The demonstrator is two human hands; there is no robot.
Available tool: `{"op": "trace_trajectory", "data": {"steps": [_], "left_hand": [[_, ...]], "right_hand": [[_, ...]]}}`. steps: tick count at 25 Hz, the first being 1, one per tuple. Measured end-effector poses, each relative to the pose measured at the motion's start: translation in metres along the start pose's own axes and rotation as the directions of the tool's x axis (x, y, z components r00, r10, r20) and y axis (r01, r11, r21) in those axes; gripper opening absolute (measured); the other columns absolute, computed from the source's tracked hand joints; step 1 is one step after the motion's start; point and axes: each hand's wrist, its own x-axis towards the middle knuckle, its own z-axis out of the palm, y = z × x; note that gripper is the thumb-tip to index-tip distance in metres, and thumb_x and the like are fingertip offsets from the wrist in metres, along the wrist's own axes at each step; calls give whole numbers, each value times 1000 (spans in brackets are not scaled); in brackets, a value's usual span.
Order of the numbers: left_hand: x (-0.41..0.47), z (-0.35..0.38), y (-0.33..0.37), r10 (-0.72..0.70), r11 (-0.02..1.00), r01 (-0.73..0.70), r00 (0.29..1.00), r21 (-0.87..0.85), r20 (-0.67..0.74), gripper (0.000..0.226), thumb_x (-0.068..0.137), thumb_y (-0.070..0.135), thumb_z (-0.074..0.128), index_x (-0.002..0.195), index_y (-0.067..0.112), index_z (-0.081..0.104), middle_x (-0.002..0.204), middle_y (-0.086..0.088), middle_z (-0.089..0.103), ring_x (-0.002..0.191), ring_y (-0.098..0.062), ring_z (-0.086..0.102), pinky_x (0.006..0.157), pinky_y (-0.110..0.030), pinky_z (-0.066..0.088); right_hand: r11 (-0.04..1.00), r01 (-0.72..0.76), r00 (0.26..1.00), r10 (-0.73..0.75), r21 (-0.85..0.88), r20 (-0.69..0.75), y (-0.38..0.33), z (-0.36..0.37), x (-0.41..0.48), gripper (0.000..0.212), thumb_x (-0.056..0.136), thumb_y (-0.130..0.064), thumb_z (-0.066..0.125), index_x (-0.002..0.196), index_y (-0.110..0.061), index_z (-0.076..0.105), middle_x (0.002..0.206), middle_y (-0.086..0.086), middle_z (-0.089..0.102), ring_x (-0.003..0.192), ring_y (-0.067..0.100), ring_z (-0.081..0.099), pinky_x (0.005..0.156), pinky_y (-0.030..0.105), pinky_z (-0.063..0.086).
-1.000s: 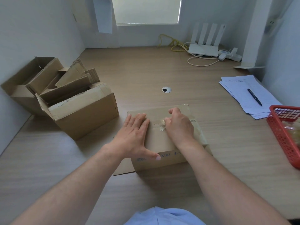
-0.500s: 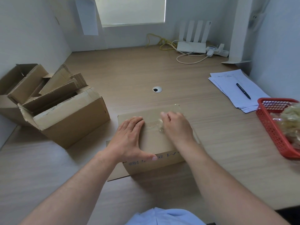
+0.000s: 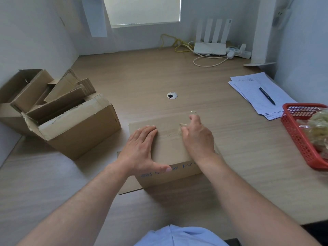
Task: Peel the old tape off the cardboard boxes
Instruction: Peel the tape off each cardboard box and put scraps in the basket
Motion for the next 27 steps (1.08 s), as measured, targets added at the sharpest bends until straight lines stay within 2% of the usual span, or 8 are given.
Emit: {"op": "trace_trajectory", "data": {"steps": [5, 11, 14, 17, 21, 23, 25, 27], "left_hand": [[-1, -1, 2, 4, 1000, -4, 1000, 1, 13, 140, 41, 98, 33, 152, 15, 14, 158, 6, 9, 145, -11, 1, 116, -26, -6], [10, -11, 5, -6, 998, 3, 998, 57, 58, 139, 39, 101, 31, 151, 19, 18, 152, 4, 19, 141, -18, 13, 117, -34, 5], [23, -11, 18, -28, 997, 16, 985, 72, 170, 147, 39, 102, 35, 153, 18, -3, 161, -1, -6, 146, -19, -11, 118, -41, -7], [35, -10, 26, -86, 994, 65, 960, 87, 268, 147, 42, 98, 44, 152, 18, -11, 159, -4, -20, 143, -19, -26, 116, -48, -15], [41, -17, 27, -109, 988, 71, 947, 135, 301, 146, 44, 95, 53, 153, 18, -7, 160, -4, -14, 145, -19, -20, 117, -47, -10], [41, -18, 27, -104, 986, 59, 948, 154, 300, 146, 44, 96, 52, 153, 18, -5, 160, -2, -12, 145, -19, -18, 118, -45, -9], [39, -19, 27, -100, 986, 56, 951, 157, 291, 146, 43, 97, 51, 154, 18, -4, 160, -1, -11, 146, -18, -16, 118, -43, -8], [38, -19, 27, -106, 986, 62, 950, 156, 292, 147, 41, 97, 49, 154, 19, -4, 160, -1, -12, 146, -18, -16, 119, -42, -7]], "right_hand": [[850, -297, 955, 268, 435, 128, 13, -15, 15, 16, 91, -12, 42, 93, -12, 58, 84, 12, 70, 69, 26, 66, 76, 42, 53], [985, -115, 976, 87, 132, 199, 16, -16, 19, 38, 99, -38, 37, 99, -10, 64, 120, 8, 45, 97, 27, 55, 75, 30, 40], [998, -58, 970, 48, 37, 238, 12, -18, 19, 50, 87, -59, 48, 105, -14, 64, 121, 7, 42, 102, 26, 56, 82, 33, 44], [996, 30, 973, -9, -87, 232, 15, -18, 17, 40, 86, -40, 58, 118, -14, 59, 129, 12, 42, 107, 31, 55, 84, 34, 45], [995, 88, 977, -76, -55, 197, 20, -18, 19, 28, 91, -15, 48, 117, -9, 56, 133, 16, 50, 108, 33, 55, 83, 35, 42], [998, 58, 982, -62, 25, 180, 23, -19, 22, 30, 90, -10, 46, 119, -6, 50, 117, 18, 59, 102, 34, 57, 80, 36, 43], [944, -127, 975, 62, 305, 215, 28, -23, 26, 28, 89, -6, 44, 118, -8, 47, 97, 20, 64, 76, 29, 66, 65, 36, 52], [712, -393, 912, 222, 582, 345, 33, -29, 30, 20, 90, -4, 43, 109, -8, 48, 83, 21, 62, 40, 16, 57, 39, 27, 47]]}}
